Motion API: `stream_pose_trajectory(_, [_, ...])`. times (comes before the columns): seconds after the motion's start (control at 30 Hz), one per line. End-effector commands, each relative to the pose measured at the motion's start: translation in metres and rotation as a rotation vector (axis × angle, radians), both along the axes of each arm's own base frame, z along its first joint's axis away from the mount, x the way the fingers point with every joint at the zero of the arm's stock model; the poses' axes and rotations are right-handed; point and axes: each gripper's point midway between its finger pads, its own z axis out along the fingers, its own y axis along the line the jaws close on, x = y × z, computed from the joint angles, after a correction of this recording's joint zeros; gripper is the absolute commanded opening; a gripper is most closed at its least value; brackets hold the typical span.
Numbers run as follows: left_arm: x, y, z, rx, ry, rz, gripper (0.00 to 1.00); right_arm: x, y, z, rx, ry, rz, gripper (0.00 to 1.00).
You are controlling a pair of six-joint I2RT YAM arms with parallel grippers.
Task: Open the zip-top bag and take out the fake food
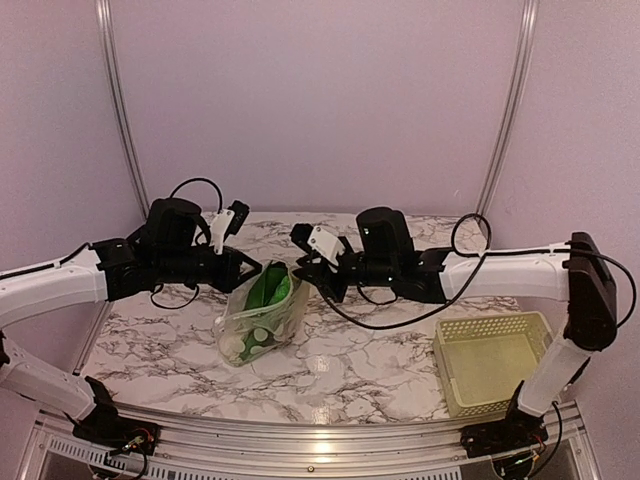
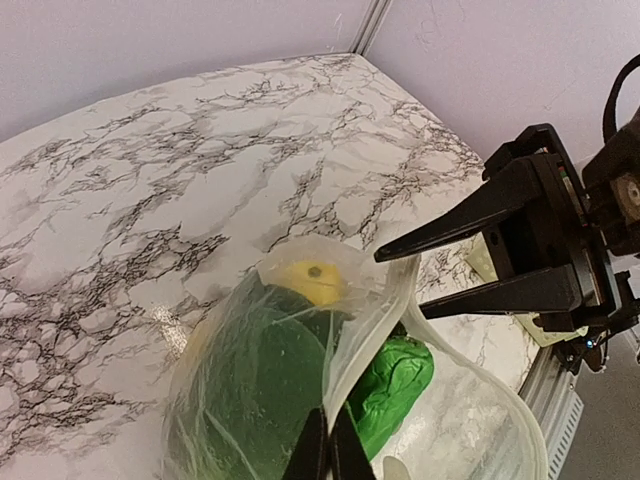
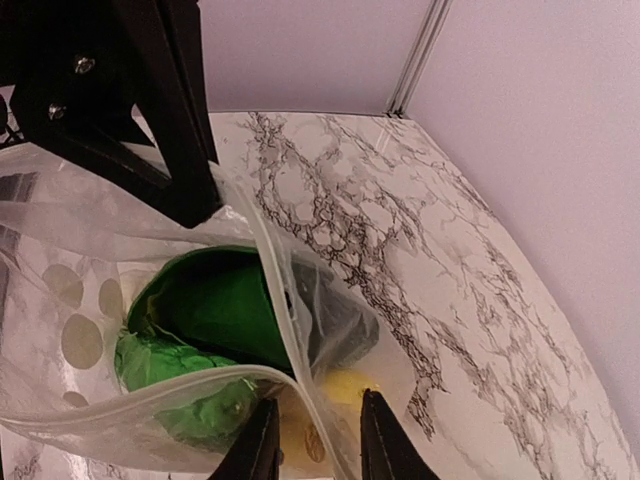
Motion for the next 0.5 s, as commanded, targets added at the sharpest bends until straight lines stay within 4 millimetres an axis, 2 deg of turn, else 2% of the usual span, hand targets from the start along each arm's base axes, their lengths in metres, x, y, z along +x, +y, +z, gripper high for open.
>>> stream_pose_trajectory(0.0, [0.0,-0.033,0.013,-0.122,-0.015,-0.05,0.0,-0.012,-0.026,0.037,0.079,-0.018,-0.021,0.33])
stream_pose_trajectory(0.13, [-0.002,-0.049,0.005,-0.116,-0.001,-0.084,0.0,-0.026,-0.045,0.055,0.1,-0.006,-0.037,0.54])
stream_pose_trajectory(0.2, [-0.002,-0.054,0.001,-0.108,0.004,-0.096,0.0,-0.031,-0.051,0.067,0.116,-0.002,-0.04,0.58])
stream_pose_trajectory(0.33, [-0.007,-0.068,-0.002,-0.097,0.005,-0.132,0.0,-0.04,-0.053,0.087,0.146,0.028,-0.019,0.58])
stream_pose_trajectory(0.4, [-0.008,-0.072,-0.003,-0.091,0.004,-0.143,0.0,-0.04,-0.048,0.093,0.152,0.052,-0.012,0.54])
stream_pose_trajectory(0.47, [-0.007,-0.075,-0.001,-0.094,0.003,-0.146,0.0,-0.04,-0.044,0.084,0.116,0.089,-0.011,0.47])
